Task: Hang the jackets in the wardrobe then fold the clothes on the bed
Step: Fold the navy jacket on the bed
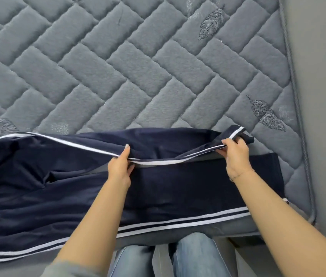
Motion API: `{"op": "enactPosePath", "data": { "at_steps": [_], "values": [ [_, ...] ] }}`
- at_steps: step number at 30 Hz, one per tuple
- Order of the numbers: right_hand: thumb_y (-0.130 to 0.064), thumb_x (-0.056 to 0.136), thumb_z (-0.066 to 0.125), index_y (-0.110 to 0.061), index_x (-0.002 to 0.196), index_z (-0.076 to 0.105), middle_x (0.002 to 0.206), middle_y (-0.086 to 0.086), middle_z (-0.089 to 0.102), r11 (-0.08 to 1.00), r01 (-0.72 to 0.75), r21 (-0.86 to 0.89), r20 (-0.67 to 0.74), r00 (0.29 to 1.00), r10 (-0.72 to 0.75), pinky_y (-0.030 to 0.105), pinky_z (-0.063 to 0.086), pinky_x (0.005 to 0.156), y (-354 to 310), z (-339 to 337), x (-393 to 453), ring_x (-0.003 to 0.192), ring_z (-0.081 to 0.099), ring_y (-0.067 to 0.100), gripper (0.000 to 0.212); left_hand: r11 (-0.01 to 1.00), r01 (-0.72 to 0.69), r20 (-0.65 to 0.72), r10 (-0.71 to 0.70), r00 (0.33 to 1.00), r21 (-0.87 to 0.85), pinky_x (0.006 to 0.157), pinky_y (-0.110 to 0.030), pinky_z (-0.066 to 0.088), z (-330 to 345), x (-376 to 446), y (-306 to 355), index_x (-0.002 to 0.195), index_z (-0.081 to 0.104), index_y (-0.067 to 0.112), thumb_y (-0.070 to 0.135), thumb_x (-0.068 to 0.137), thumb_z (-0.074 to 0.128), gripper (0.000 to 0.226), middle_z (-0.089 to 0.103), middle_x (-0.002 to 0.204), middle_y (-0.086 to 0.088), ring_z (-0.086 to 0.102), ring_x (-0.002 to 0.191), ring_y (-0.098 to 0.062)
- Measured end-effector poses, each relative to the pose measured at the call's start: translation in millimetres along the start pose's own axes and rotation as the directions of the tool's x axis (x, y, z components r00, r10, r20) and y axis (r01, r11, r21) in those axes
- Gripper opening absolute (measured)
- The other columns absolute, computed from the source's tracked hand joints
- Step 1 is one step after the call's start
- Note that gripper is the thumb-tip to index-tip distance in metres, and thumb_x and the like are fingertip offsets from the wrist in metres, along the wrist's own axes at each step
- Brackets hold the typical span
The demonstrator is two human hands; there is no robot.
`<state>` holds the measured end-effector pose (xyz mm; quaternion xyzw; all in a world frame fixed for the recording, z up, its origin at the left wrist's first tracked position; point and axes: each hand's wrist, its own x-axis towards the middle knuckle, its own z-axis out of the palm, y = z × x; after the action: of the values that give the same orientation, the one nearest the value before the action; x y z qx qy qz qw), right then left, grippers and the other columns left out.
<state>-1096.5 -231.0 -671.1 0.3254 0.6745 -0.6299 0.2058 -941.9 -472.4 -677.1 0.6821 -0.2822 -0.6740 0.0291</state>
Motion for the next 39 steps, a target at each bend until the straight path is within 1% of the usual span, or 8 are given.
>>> {"op": "enactPosePath", "data": {
  "at_steps": [3, 7, 12, 17, 20, 24, 34, 39],
  "values": [
    [-0.003, 0.097, 0.046, -0.012, 0.094, 0.059, 0.092, 0.006, 0.062, 0.906, -0.132, 0.403, 0.035, 0.991, 0.129, 0.029, 0.059, 0.065, -9.6, -31.2, -14.3, 0.082, 0.064, 0.018, 0.016, 0.982, 0.010, 0.113, 0.012, 0.994, -0.187, 0.079, -0.028, 0.056, 5.9, -17.4, 12.0, 0.097, 0.064, 0.016, 0.018, 0.091, 0.069, 0.008, 0.072, 0.089, 0.002, 0.068, 0.082, -0.011],
    [-0.016, 0.103, 0.041, -0.014, 0.112, 0.062, 0.108, 0.005, 0.069, 0.844, -0.106, 0.525, 0.140, 0.989, 0.038, 0.031, 0.054, 0.092, -19.3, -84.0, -33.6, 0.097, 0.067, 0.018, 0.024, 0.912, 0.039, 0.276, 0.082, 0.958, -0.407, 0.089, -0.032, 0.057, -2.5, -68.7, -11.1, 0.101, 0.068, 0.011, 0.007, 0.090, 0.064, 0.012, 0.076, 0.098, -0.004, 0.073, 0.092, -0.016],
    [-0.023, 0.105, 0.039, -0.012, 0.134, 0.054, 0.131, 0.007, 0.061, 0.875, -0.118, 0.469, 0.049, 0.993, 0.108, 0.034, 0.047, 0.103, -1.6, -163.4, -28.1, 0.113, 0.061, 0.020, 0.035, 0.881, 0.219, 0.340, -0.071, 0.938, -0.420, 0.087, -0.033, 0.058, -27.8, -110.9, -117.6, 0.104, 0.067, 0.015, 0.012, 0.091, 0.063, 0.014, 0.075, 0.104, -0.004, 0.071, 0.101, -0.019],
    [-0.016, 0.106, 0.039, -0.011, 0.123, 0.054, 0.145, 0.012, 0.048, 0.886, -0.326, 0.331, -0.060, 0.929, 0.365, 0.042, 0.037, 0.111, 60.7, -211.8, -10.1, 0.131, 0.049, 0.028, 0.023, 0.897, 0.308, 0.209, -0.250, 0.945, -0.317, 0.104, -0.035, 0.044, -37.1, -97.8, -199.0, 0.098, 0.064, 0.018, 0.026, 0.098, 0.057, 0.011, 0.076, 0.085, 0.003, 0.063, 0.103, -0.014],
    [-0.016, 0.105, 0.041, -0.008, 0.137, 0.047, 0.143, 0.013, 0.050, 0.896, -0.308, 0.320, -0.078, 0.934, 0.349, 0.041, 0.043, 0.106, 75.8, -218.4, -5.3, 0.128, 0.051, 0.029, 0.033, 0.921, 0.260, 0.181, -0.214, 0.960, -0.291, 0.106, -0.034, 0.043, -35.3, -83.1, -207.4, 0.097, 0.064, 0.017, 0.028, 0.100, 0.053, 0.015, 0.076, 0.083, 0.005, 0.063, 0.100, -0.011],
    [-0.014, 0.105, 0.042, -0.008, 0.126, 0.050, 0.138, 0.017, 0.051, 0.902, -0.223, 0.371, -0.118, 0.952, 0.284, 0.040, 0.047, 0.095, 76.6, -228.6, -3.5, 0.118, 0.055, 0.029, 0.023, 0.916, 0.260, 0.192, -0.208, 0.959, -0.306, 0.101, -0.037, 0.044, -33.9, -82.0, -209.8, 0.100, 0.063, 0.015, 0.022, 0.104, 0.045, 0.020, 0.072, 0.100, 0.000, 0.062, 0.105, -0.017],
    [-0.011, 0.098, 0.057, -0.009, 0.132, 0.051, 0.137, 0.012, 0.056, 0.904, -0.225, 0.363, -0.171, 0.938, 0.302, 0.040, 0.045, 0.106, 59.6, -221.2, -9.4, 0.123, 0.056, 0.025, 0.035, 0.908, 0.321, 0.144, -0.291, 0.946, -0.270, 0.102, -0.040, 0.044, -25.2, -100.4, -231.9, 0.103, 0.059, 0.011, 0.013, 0.104, 0.044, 0.016, 0.068, 0.109, -0.004, 0.060, 0.111, -0.021],
    [-0.007, 0.100, 0.050, 0.001, 0.143, 0.042, 0.145, 0.017, 0.046, 0.855, -0.381, 0.352, -0.158, 0.876, 0.455, 0.032, 0.040, 0.109, 88.5, -188.0, -64.3, 0.135, 0.044, 0.026, 0.044, 0.926, 0.336, 0.052, -0.332, 0.942, -0.169, 0.103, -0.036, 0.045, -31.9, -109.5, -218.4, 0.097, 0.061, 0.012, 0.016, 0.099, 0.056, 0.007, 0.063, 0.117, -0.004, 0.057, 0.117, -0.020]
  ]
}}
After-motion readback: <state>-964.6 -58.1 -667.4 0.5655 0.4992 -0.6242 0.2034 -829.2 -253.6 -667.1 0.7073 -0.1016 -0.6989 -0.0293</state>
